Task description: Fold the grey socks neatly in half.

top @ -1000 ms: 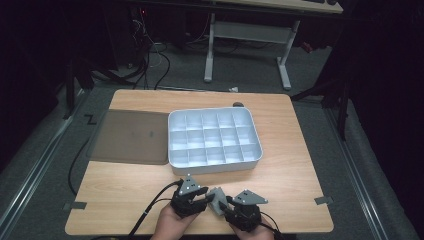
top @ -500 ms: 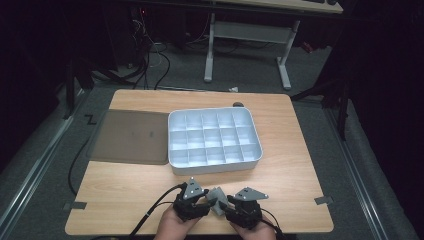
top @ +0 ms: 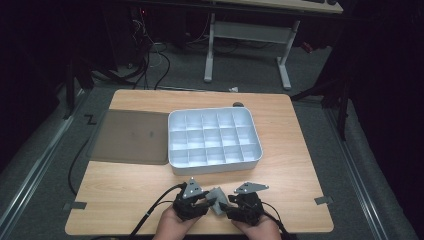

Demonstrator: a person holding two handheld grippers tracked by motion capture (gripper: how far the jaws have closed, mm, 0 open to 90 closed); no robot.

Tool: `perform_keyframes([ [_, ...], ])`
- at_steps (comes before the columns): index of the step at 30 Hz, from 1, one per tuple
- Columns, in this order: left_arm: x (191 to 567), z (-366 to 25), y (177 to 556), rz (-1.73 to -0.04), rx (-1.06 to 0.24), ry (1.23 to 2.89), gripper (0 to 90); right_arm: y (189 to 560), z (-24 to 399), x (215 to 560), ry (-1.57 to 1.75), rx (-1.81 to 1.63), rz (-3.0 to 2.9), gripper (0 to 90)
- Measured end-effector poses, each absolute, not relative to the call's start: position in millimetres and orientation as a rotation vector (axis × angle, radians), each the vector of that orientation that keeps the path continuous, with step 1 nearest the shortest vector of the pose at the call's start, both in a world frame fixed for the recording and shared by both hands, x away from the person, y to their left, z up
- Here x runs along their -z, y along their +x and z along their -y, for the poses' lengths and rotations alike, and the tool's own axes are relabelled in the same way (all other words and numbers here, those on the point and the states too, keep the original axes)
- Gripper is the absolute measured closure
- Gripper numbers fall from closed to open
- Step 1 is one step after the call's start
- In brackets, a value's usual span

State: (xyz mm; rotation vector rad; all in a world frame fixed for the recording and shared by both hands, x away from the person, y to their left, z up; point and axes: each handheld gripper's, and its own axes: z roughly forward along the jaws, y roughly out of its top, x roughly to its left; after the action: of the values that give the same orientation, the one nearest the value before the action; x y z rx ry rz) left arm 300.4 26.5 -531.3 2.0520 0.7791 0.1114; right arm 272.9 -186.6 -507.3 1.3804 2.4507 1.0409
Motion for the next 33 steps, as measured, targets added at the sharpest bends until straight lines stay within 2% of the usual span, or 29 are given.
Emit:
perform_keyframes([
  [5,532,-28,303,-0.766,-0.089,2.064,65.3,278,187,504,1.387,-1.013,-2.528,55.7],
  [7,532,-28,302,-0.757,-0.093,2.067,68.3,280,185,501,1.369,-0.976,-2.554,55.7],
  [15,532,-29,304,-0.753,-0.073,2.07,70.0,294,174,491,1.371,-0.783,-2.66,47.0],
  [33,532,-34,310,-0.732,-0.045,2.077,73.0,319,152,487,1.321,-0.558,-2.823,43.1],
])
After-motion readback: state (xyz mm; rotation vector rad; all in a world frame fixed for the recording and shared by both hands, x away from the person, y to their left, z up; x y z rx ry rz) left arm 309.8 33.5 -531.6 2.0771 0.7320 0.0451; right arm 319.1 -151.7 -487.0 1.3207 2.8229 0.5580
